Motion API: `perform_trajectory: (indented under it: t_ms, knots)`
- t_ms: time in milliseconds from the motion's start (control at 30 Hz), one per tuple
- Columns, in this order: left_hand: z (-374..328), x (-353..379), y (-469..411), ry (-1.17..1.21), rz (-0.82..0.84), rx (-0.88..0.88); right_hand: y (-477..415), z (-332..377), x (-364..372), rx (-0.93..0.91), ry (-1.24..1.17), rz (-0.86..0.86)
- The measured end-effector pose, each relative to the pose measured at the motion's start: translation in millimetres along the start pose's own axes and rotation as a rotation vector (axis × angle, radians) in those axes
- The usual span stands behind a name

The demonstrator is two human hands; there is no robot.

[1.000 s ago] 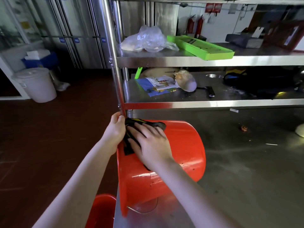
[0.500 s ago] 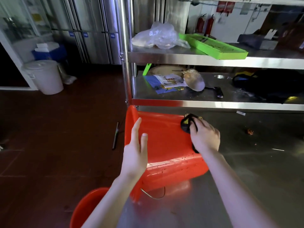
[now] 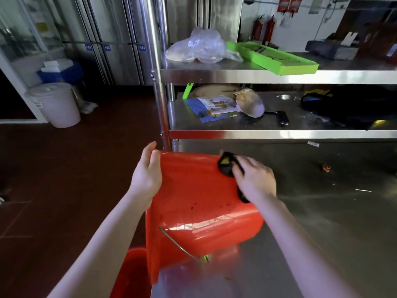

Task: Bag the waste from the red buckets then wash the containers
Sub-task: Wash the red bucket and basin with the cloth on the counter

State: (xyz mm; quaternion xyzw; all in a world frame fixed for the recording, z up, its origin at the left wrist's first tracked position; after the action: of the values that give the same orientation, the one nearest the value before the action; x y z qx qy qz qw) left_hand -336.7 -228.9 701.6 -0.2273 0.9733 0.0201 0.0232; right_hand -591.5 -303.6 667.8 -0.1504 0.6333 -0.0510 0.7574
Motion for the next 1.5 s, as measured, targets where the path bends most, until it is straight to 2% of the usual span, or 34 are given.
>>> perform_trajectory:
  t_ms: [67,100,167,267,333,400,500,633,700,767,833,933,1000,1067,1233,1333,1433,1500]
  knots:
    - [-4,-1,-2,-0.010,0.001,-0.032,0,-12,4,0.089,-0.017,0.041]
    - [-5,1,-4,-0.019,0.002,-0.035,1,-4,2,0.075,0.013,0.009]
    - [-9,4,-8,-0.033,-0.002,-0.043,6,33,-6,-0.055,0.080,-0.104]
    - [-9,3,-20,-0.040,-0.033,-0.062,23,105,-18,-0.313,-0.031,-0.234]
    - [-7,-1,-25,-0.037,-0.044,-0.065,37,138,-18,-0.462,-0.073,-0.231]
    - [-5,-5,-25,-0.041,-0.025,-0.063,41,141,-14,-0.529,-0.087,-0.229]
    - [-3,-8,-24,-0.050,-0.011,-0.071,33,94,-7,-0.417,-0.047,-0.255]
    - [-4,-5,-20,-0.044,-0.004,-0.080,24,-5,10,-0.009,-0.030,-0.147]
    - [-7,0,-22,-0.051,-0.013,-0.065,25,-18,11,0.106,-0.060,-0.119]
    - [-11,6,-27,-0.063,-0.029,-0.055,31,8,4,0.063,-0.014,-0.206]
    - [-12,10,-32,-0.076,-0.045,-0.054,40,58,-5,-0.109,-0.032,-0.312]
    - [-9,5,-40,-0.084,-0.031,-0.092,62,129,-3,-0.377,-0.106,-0.288]
    - [-7,-2,-42,-0.076,0.013,-0.134,65,144,-3,-0.418,-0.092,-0.261]
    - [-7,-1,-29,-0.132,0.038,-0.072,55,138,-6,-0.356,-0.068,-0.262]
    - [25,29,71,-0.434,0.007,0.336,14,108,-11,-0.237,-0.018,-0.163]
    - [35,45,83,-0.376,0.123,0.391,5,71,-6,-0.230,0.004,-0.143]
    - [38,46,60,-0.274,0.291,0.354,2,10,2,-0.084,0.018,-0.148]
    - [36,36,48,-0.207,0.391,0.298,0,-21,8,0.014,0.038,-0.089]
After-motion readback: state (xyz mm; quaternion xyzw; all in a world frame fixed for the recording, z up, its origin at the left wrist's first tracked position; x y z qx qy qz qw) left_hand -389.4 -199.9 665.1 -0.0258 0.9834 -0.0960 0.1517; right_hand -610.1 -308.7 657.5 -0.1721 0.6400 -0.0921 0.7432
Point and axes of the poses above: each hand's wrist, its own y-axis away from the middle knuckle, its own x-axis out of the palm, z = x × y, the point moved 3 cm from there along -y, towards the middle knuckle, and after that the axes turned 11 degrees about y, right-handed, at the moved point
